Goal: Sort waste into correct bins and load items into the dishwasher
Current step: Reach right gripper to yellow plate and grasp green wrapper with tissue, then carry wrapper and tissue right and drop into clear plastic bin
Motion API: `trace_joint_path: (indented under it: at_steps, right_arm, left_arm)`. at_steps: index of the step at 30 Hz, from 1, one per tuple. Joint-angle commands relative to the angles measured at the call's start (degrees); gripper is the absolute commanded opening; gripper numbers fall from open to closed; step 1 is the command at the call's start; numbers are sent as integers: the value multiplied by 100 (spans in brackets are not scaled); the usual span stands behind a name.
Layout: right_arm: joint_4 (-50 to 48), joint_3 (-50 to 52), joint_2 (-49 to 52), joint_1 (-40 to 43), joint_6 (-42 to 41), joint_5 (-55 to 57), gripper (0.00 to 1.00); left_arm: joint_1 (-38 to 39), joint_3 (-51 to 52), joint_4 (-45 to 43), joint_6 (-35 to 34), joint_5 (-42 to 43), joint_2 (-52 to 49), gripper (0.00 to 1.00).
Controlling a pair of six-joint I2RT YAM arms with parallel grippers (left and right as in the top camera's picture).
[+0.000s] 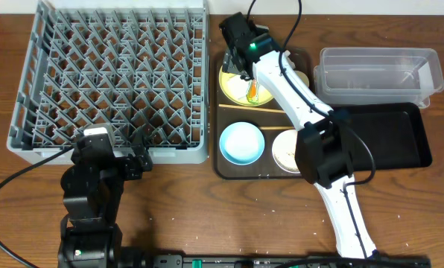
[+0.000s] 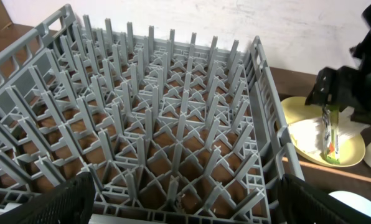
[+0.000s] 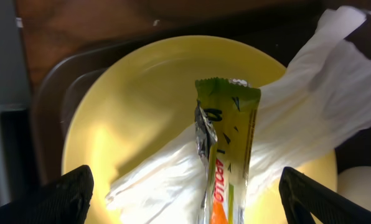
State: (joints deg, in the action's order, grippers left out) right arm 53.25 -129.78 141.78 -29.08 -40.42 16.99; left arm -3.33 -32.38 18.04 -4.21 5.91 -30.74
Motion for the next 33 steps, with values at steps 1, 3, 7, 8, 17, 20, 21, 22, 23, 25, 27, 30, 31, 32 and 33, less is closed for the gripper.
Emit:
trace_joint_path:
  at_steps: [1,3,7,8,17,20,21,22,23,25,27,30,31,32,33]
  right_arm:
    - [-210,264,85,28,-262,203,93]
    - [-339,437,85,28,-358,201,93]
    - [-603,850,85,55,-501,-15,89]
    - [-612,881,85,57,-551,-37,89]
    - [-824,1272,87,105,-890,-96,69]
    - [-894,1338,87,105,-885,-98,27]
    - [-898,1338,87,105,-885,-101,14]
    - [-905,1338,87,105,-881,-101,2]
    - [-909,1335,87,105,-876,-103,1]
    - [-942,1318,85,103,-697,-173,1]
    - [-997,1237,50,98,-299,-415,1]
    - [-970,1019,-122,101,289,-765,1]
    - [-903,929,-227,111,404,-857,1]
    - [-809,822,-352,129,487,-946,1]
    - [-704,715,-492,151,540,-1027,1]
  left_arm:
    - [-20,-85,0,55,55,13,95]
    - [-20,-85,0,55,55,13,95]
    - [-20,-85,-2,55,55,13,95]
    - [-20,-85,0,55,55,13,95]
    - [-20,-85,0,55,55,13,95]
    - [-20,-85,0,55,55,13,95]
    - [-20,-85,-2,55,55,13,95]
    - [-20,-85,-2,55,55,13,95]
    - [-20,-85,-2,55,55,13,95]
    - [-20,-85,0,55,55,13,95]
    - [-20,-85,0,55,55,13,95]
    - [-20,-85,0,55,55,13,95]
    - [-20,-85,-2,55,55,13,95]
    - [-20,-85,0,55,55,13,95]
    - [-20,-85,0,55,55,13,95]
